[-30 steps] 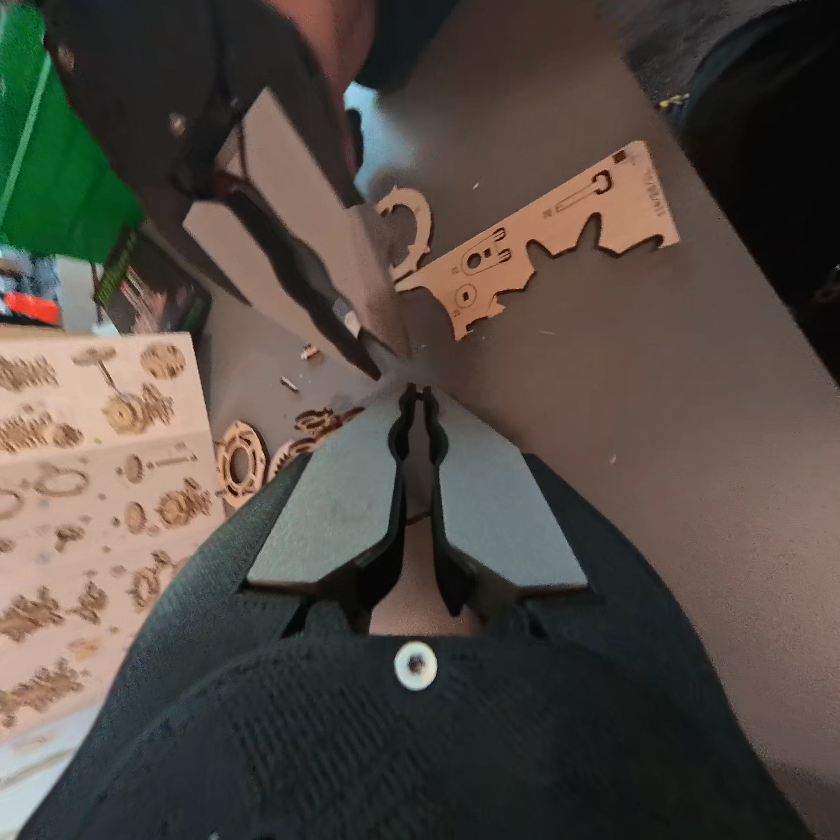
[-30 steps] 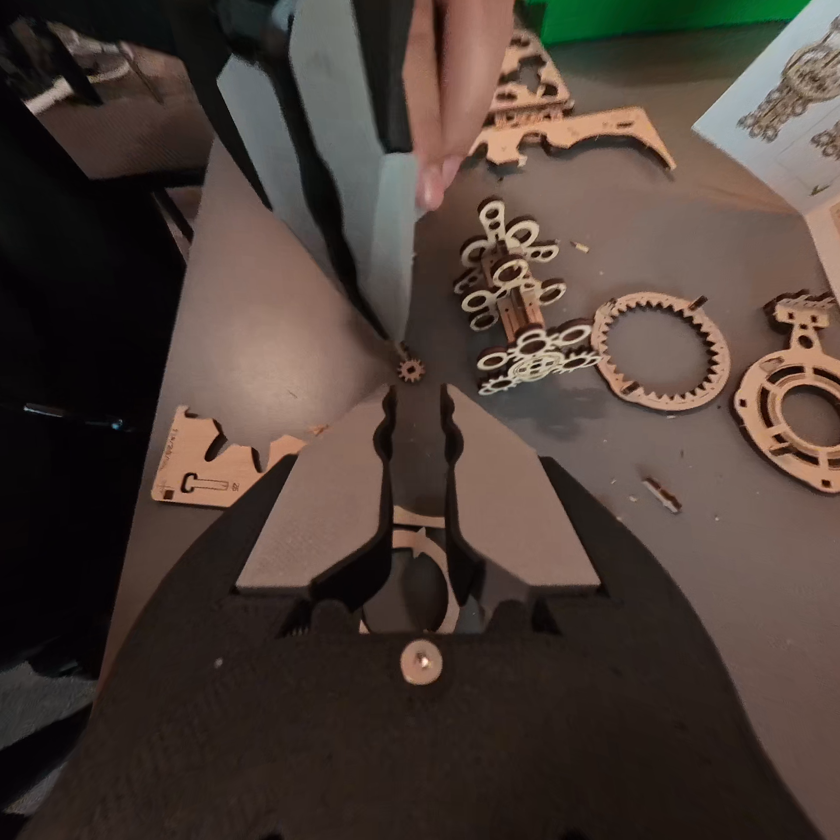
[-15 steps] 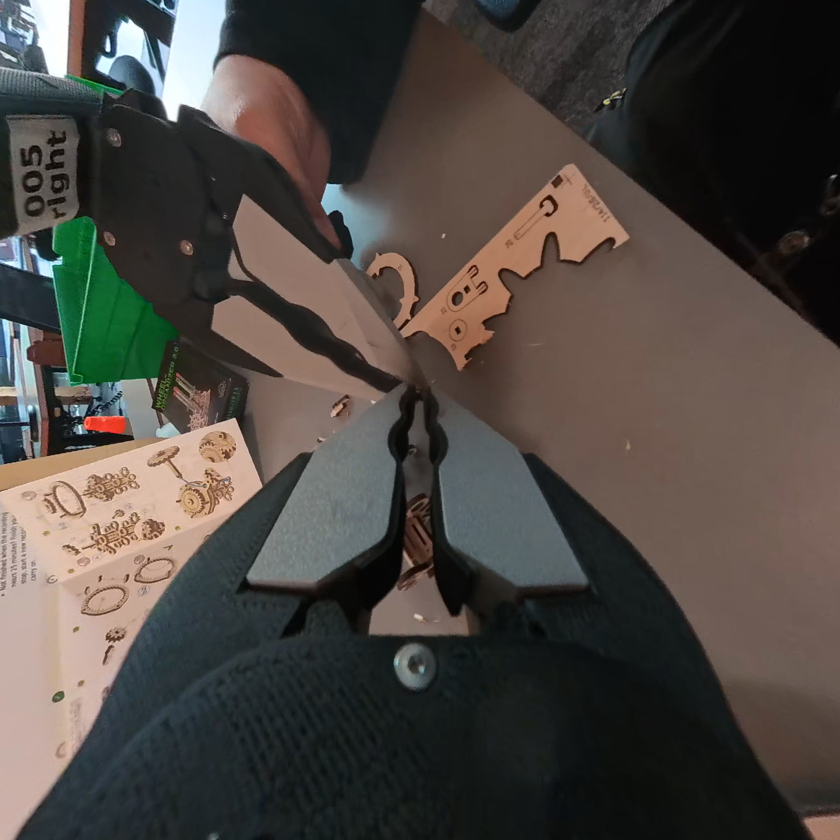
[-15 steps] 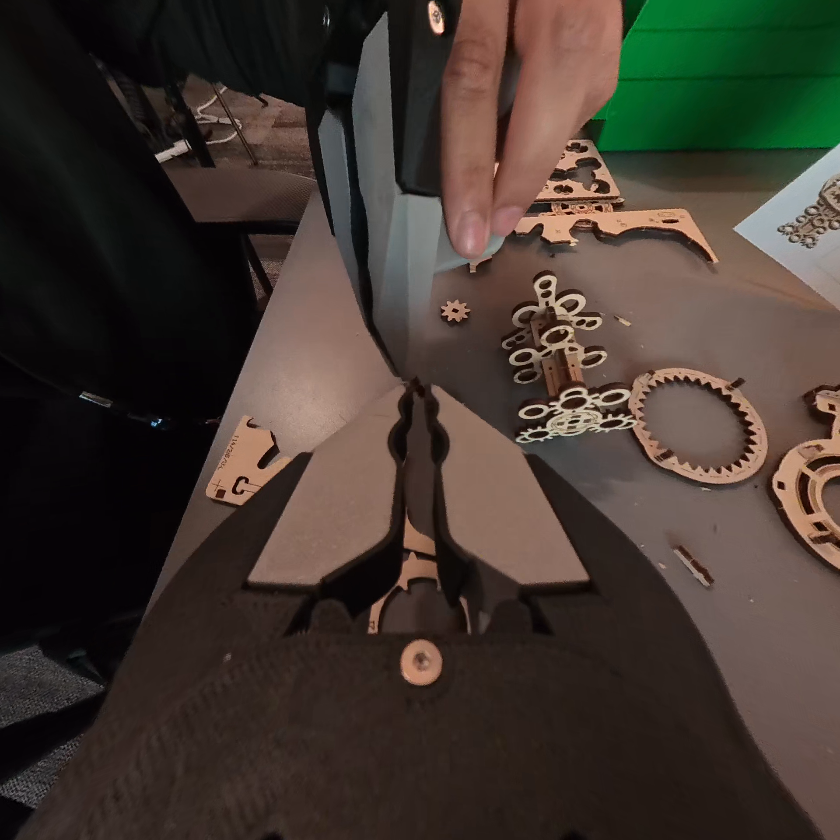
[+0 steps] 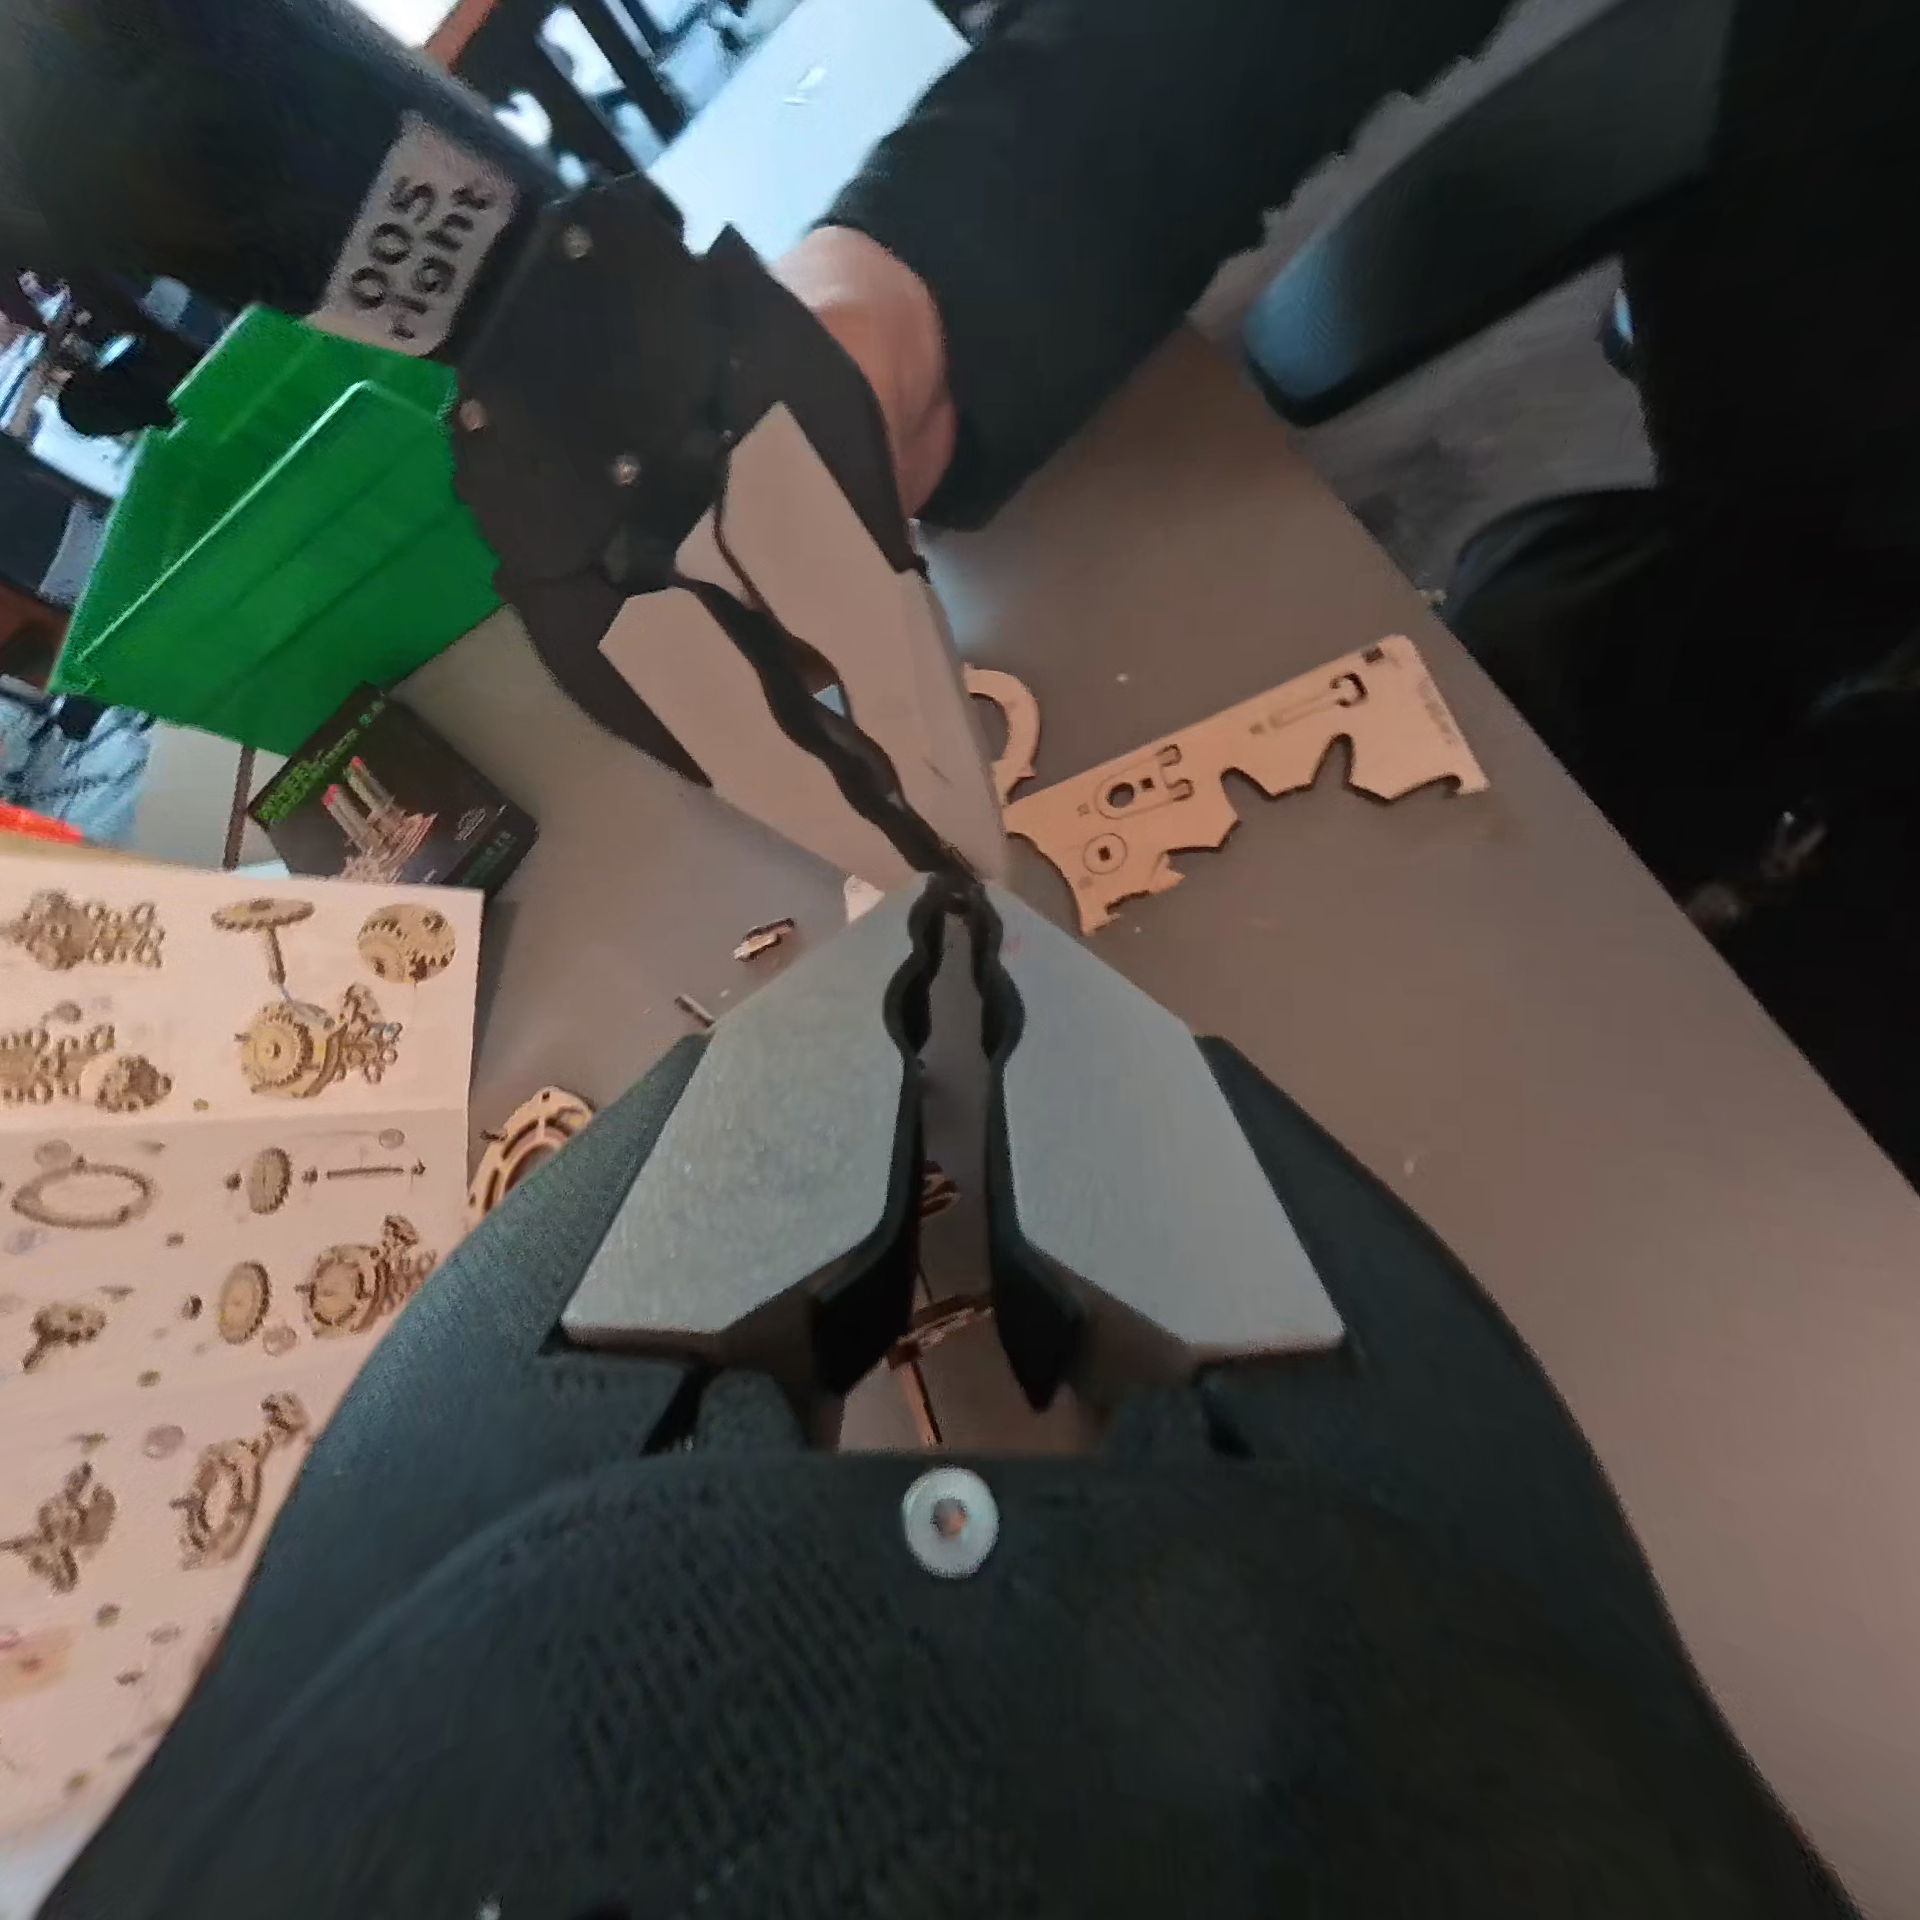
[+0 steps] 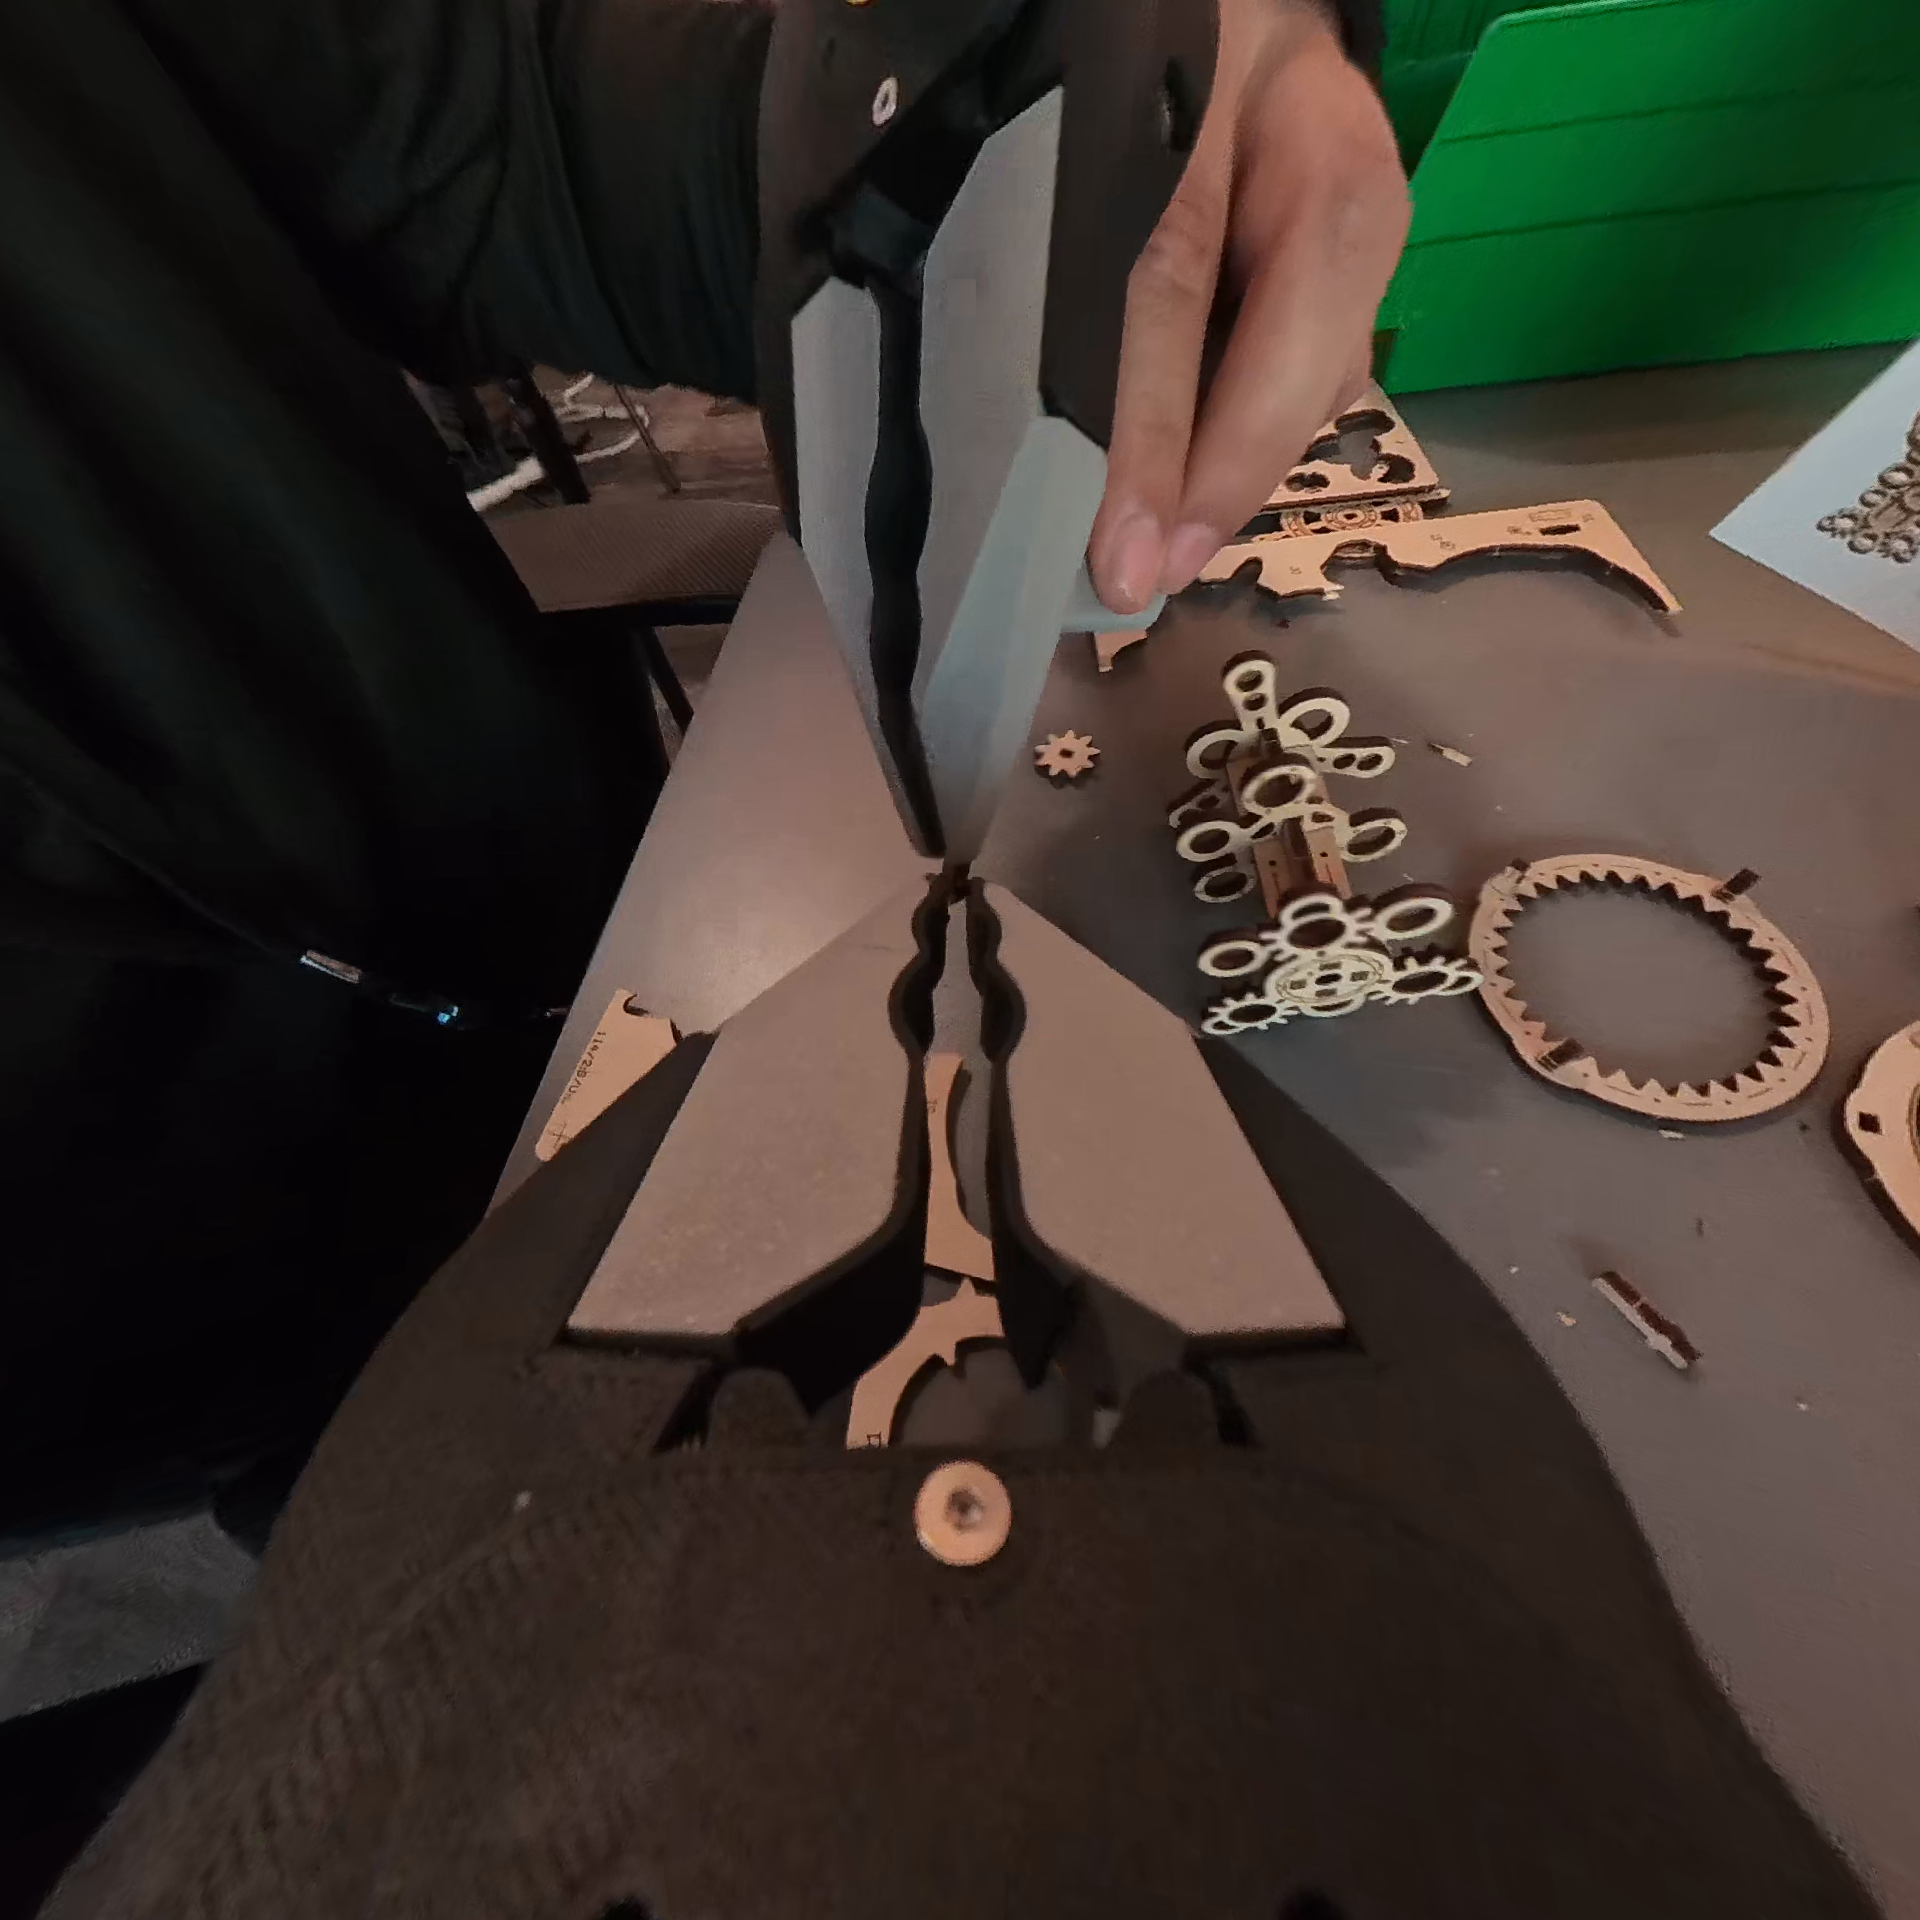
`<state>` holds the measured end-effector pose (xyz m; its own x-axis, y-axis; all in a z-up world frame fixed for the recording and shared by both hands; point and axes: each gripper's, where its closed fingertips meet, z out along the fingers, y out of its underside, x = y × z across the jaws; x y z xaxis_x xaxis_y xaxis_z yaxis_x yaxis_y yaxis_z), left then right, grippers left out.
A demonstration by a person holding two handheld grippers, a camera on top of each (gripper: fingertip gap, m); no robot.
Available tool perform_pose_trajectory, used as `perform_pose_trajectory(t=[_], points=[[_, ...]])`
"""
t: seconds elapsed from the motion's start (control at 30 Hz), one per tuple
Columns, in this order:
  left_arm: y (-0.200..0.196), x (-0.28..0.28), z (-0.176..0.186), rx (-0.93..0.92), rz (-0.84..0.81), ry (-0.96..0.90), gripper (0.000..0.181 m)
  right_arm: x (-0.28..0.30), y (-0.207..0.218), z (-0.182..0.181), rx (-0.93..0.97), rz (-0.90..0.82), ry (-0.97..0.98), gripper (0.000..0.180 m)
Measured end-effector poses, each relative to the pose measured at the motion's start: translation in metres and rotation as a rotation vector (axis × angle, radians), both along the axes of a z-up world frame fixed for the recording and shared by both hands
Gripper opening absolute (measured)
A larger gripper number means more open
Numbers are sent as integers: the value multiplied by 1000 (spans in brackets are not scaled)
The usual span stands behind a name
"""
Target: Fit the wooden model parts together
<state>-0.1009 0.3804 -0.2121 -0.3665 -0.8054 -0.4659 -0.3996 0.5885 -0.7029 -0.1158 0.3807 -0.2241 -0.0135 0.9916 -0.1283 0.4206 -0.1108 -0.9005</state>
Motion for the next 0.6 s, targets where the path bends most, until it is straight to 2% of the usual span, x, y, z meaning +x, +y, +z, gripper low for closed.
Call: perform_pose_trajectory(t=[0.03,0.17,0.33,0.47,0.6], points=[[5,1,3,-31,43,-25,1,1,2,2,-17,-11,16,0],[26,-1,15,-220,253,-117,11,6,9,14,-117,-32,94,0],[29,-7,12,-452,429,-170,9,7,14,18,-163,-53,139,0],[17,-4,17,-630,420,-201,5,3,17,10,-140,-74,97,0],[19,-1,6,-663,435,-146,2,1,19,5,-101,-93,63,0]])
